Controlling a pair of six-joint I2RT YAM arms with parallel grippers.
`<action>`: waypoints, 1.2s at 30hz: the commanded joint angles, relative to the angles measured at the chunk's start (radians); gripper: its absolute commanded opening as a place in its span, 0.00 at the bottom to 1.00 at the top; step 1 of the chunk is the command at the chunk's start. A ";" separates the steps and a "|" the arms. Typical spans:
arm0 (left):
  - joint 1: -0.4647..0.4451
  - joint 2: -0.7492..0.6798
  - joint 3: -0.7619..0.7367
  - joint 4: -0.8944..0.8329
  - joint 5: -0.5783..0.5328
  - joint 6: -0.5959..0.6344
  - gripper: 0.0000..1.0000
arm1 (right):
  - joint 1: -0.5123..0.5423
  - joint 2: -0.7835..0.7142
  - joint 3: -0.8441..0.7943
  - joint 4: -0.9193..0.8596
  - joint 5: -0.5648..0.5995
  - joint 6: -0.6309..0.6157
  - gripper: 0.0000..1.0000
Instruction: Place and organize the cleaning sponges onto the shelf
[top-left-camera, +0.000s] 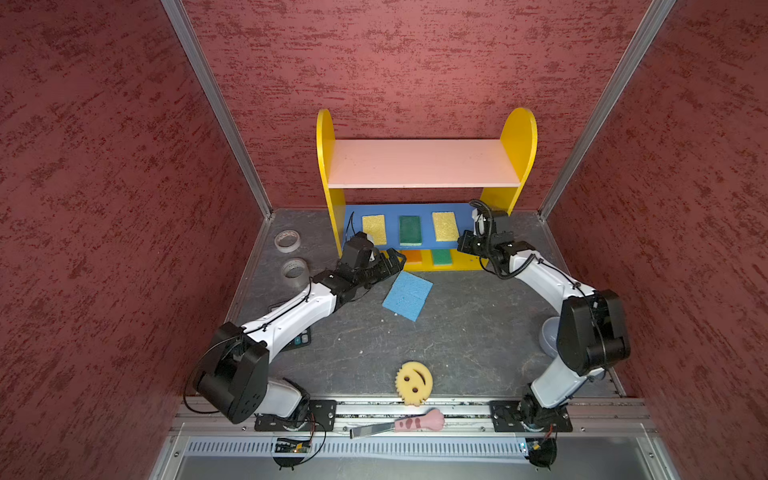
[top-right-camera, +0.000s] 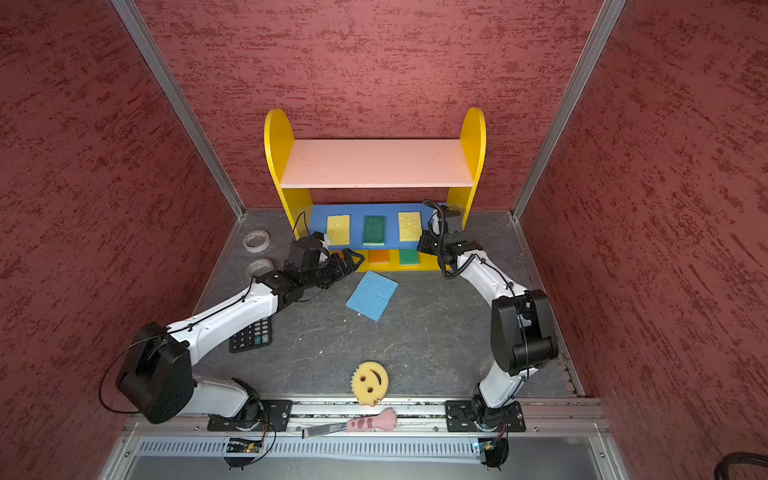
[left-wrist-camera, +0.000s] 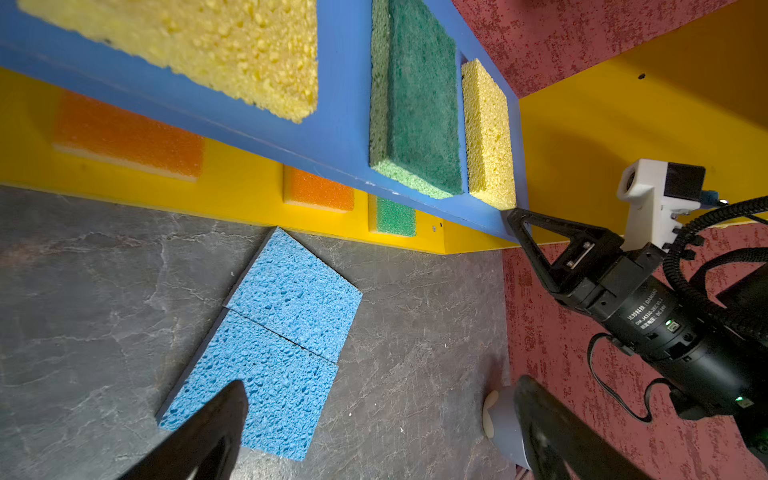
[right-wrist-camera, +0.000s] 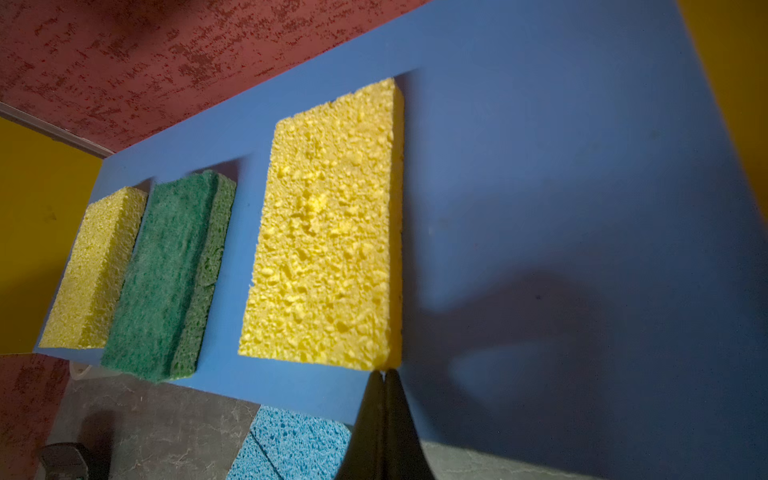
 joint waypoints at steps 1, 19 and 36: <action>0.000 -0.016 0.003 0.016 -0.015 0.005 0.99 | -0.003 -0.070 -0.046 0.025 -0.018 0.032 0.00; 0.010 -0.037 -0.016 0.023 -0.032 -0.013 1.00 | 0.029 0.032 0.138 0.051 0.044 0.005 0.15; 0.008 -0.064 -0.034 0.016 -0.039 -0.009 0.99 | 0.053 0.104 0.172 0.028 0.079 0.007 0.17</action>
